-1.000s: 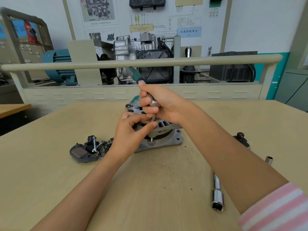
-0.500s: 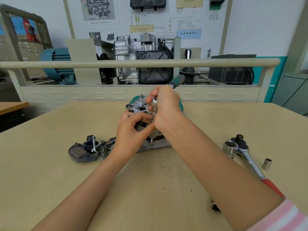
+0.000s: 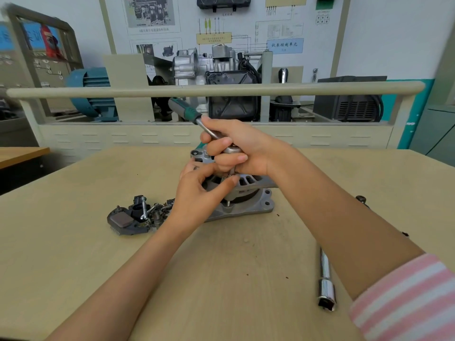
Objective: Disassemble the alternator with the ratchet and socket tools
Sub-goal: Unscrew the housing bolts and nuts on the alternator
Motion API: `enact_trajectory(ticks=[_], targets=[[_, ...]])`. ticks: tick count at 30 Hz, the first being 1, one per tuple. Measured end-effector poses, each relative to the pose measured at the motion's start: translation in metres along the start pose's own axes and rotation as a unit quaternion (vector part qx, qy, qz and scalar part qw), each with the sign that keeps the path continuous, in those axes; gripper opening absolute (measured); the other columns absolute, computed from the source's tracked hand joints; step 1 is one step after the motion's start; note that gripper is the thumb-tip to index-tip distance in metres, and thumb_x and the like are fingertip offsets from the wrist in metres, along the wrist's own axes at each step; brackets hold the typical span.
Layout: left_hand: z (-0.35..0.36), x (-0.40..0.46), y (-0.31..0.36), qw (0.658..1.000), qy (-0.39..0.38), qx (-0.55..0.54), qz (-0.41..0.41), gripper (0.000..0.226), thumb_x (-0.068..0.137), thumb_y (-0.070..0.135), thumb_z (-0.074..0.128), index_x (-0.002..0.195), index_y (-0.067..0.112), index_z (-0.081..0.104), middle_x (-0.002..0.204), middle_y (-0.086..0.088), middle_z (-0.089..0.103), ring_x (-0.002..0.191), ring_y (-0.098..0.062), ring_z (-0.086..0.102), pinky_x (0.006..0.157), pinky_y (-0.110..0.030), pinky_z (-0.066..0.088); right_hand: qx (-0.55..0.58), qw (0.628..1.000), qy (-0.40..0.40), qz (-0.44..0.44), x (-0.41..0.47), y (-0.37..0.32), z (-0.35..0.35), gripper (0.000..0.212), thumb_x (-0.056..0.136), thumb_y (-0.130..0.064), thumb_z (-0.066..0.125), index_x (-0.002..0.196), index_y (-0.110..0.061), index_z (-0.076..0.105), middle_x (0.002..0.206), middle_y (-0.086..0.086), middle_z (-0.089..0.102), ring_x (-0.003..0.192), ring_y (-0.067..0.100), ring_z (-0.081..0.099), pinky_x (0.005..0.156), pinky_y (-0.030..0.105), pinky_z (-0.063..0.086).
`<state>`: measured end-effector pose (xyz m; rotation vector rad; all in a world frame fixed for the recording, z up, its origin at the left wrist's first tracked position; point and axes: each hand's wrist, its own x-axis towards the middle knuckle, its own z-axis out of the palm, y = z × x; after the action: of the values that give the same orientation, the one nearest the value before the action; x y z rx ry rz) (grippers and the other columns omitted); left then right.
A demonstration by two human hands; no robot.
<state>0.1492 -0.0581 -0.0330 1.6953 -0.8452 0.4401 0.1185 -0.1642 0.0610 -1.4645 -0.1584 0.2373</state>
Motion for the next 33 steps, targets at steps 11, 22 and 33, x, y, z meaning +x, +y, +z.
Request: enact_trajectory(ticks=[11,22,33], targets=[[0.0,0.002,-0.001,0.999,-0.007,0.028,0.037,0.029,0.079,0.015,0.071,0.07,0.038,0.055,0.066,0.021,0.056,0.084,-0.017,0.043,0.077,-0.029,0.033,0.175,0.938,0.249,-0.166,-0.001,0.02,0.021,0.036,0.102,-0.035,0.034,0.072,-0.016,0.041,0.04,-0.009,0.04,0.025,0.006,0.029,0.033,0.012,0.022],[0.002,0.001,-0.002,0.999,0.001,0.024,0.031,0.026,0.075,0.018,0.067,0.067,0.037,0.053,0.062,0.022,0.056,0.079,-0.004,0.04,0.07,-0.02,0.031,0.19,0.904,0.324,-0.203,0.005,0.023,0.023,0.036,0.102,-0.028,0.032,0.068,-0.015,0.035,0.034,-0.01,0.039,0.024,0.007,0.028,0.032,0.01,0.021],[-0.001,0.002,-0.003,0.999,-0.012,0.02,0.03,0.027,0.078,0.018,0.074,0.074,0.041,0.06,0.074,0.032,0.058,0.094,-0.014,0.045,0.086,-0.027,0.037,0.065,0.993,0.069,-0.064,-0.006,0.009,0.005,0.034,0.102,-0.031,0.034,0.072,-0.016,0.041,0.035,-0.009,0.034,0.024,0.003,0.023,0.034,0.016,0.018]])
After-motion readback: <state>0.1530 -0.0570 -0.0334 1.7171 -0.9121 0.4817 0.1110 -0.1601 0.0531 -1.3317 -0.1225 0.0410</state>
